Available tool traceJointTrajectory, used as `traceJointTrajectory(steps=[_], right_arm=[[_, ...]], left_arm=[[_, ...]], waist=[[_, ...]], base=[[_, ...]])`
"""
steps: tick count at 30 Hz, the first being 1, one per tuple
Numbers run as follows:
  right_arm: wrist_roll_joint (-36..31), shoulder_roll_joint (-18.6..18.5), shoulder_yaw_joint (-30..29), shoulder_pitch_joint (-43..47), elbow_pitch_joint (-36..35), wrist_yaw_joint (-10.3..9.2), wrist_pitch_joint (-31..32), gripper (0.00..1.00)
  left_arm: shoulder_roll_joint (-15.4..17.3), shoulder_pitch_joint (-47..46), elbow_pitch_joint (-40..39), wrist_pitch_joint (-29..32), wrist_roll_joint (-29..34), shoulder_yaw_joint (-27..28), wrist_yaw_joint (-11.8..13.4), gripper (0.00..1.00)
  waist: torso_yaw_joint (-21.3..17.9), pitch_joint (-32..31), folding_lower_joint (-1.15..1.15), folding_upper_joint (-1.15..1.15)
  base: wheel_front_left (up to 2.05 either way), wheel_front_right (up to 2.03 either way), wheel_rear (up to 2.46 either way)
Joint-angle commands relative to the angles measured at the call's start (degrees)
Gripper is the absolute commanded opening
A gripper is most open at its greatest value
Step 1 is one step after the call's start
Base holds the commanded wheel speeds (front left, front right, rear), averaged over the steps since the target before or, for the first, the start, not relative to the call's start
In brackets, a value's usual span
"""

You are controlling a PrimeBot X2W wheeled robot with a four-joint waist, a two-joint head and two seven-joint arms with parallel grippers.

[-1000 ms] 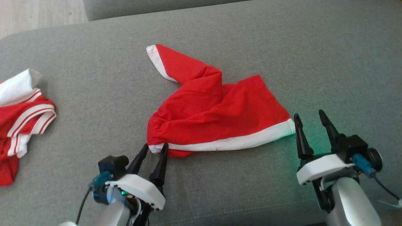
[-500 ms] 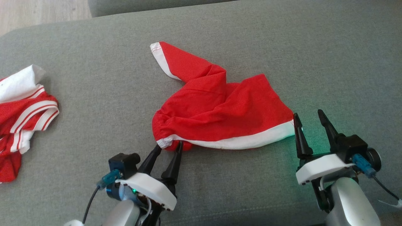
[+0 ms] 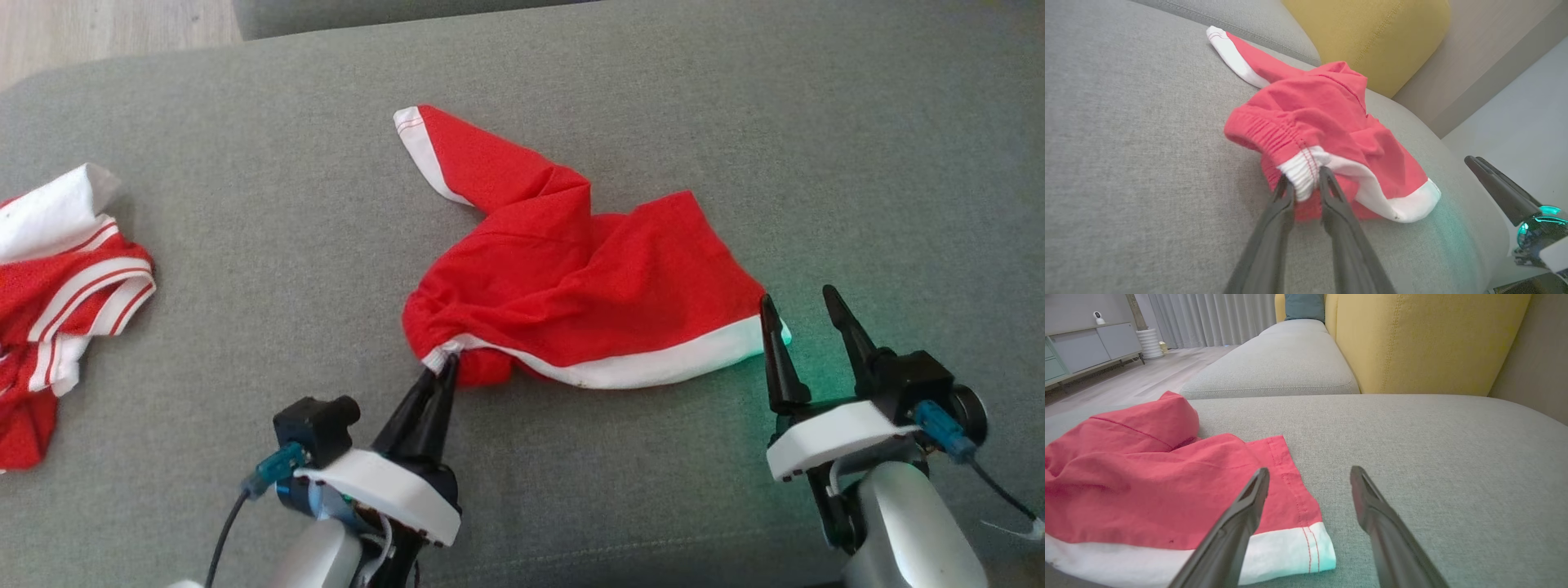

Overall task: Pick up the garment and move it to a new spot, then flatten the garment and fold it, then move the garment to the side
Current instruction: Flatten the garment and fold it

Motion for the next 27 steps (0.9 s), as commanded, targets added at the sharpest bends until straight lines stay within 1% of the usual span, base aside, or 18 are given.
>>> traceJointTrajectory(steps=[1,2,6,12,13,19,20,21,22,23,27], right_arm=[[0.52,-0.17,1.38,-2.06,-1.86,-0.05,-0.62,1.00],[0.57,-0.17,1.38,-2.14,-1.77,-0.05,-0.62,1.00],[0.41,-0.17,0.73,-2.48,0.12,-0.05,-0.62,1.00],[0.92,-0.17,-2.07,-4.39,6.62,-0.05,-0.62,1.00],[0.92,-0.17,-2.07,-4.39,6.62,-0.05,-0.62,1.00],[0.67,-0.17,-2.26,-7.03,13.70,-0.05,-0.62,1.00],[0.54,-0.17,-1.96,-7.31,14.64,-0.05,-0.62,0.87],[0.73,-0.17,-1.75,-7.60,15.37,-0.05,-0.62,0.56],[0.75,-0.17,-1.48,-7.85,15.92,-0.05,-0.62,0.35],[0.86,-0.17,-1.26,-8.03,16.50,-0.05,-0.62,0.00],[2.17,-0.17,-0.46,-8.47,17.58,-0.05,-0.62,0.00]], left_arm=[[0.40,-1.50,-2.29,-0.35,0.21,2.18,-0.35,0.08],[0.39,-1.63,-2.40,-0.35,0.39,2.21,-0.35,0.00],[0.33,-2.02,-2.84,-0.35,1.21,2.70,-0.35,0.00],[0.41,-2.58,-2.71,-0.35,2.88,2.75,-0.35,0.00],[0.41,-2.58,-2.71,-0.35,2.88,2.75,-0.35,0.00],[0.68,-3.19,-2.83,-0.35,3.31,2.28,-0.35,0.00],[0.67,-3.25,-2.86,-0.35,3.34,2.33,-0.35,0.00],[0.66,-3.32,-2.90,-0.35,3.39,2.39,-0.35,0.00],[0.66,-3.39,-2.91,-0.35,3.48,2.44,-0.35,0.00],[0.65,-3.45,-2.93,-0.35,3.53,2.53,-0.35,0.00],[0.60,-3.50,-3.12,-0.35,3.80,3.06,-0.35,0.00]], waist=[[-0.01,0.23,0.00,0.00],[-0.01,0.38,0.00,0.00],[0.03,1.03,0.00,0.00],[1.12,2.52,0.00,0.00],[1.12,2.52,0.00,0.00],[2.04,3.53,0.00,0.00],[2.11,3.64,0.00,0.00],[2.13,3.74,0.00,0.00],[2.14,3.81,0.00,0.00],[2.11,3.86,0.00,0.00],[1.84,3.66,0.00,0.00]], base=[[0.00,0.00,0.00],[0.00,0.00,0.00],[0.00,0.00,0.00],[0.00,0.00,0.00],[0.00,0.00,0.00],[0.00,0.00,0.00],[0.00,0.00,0.00],[0.00,0.00,0.00],[0.00,0.00,0.00],[0.00,0.00,0.00],[0.00,0.00,0.00]])
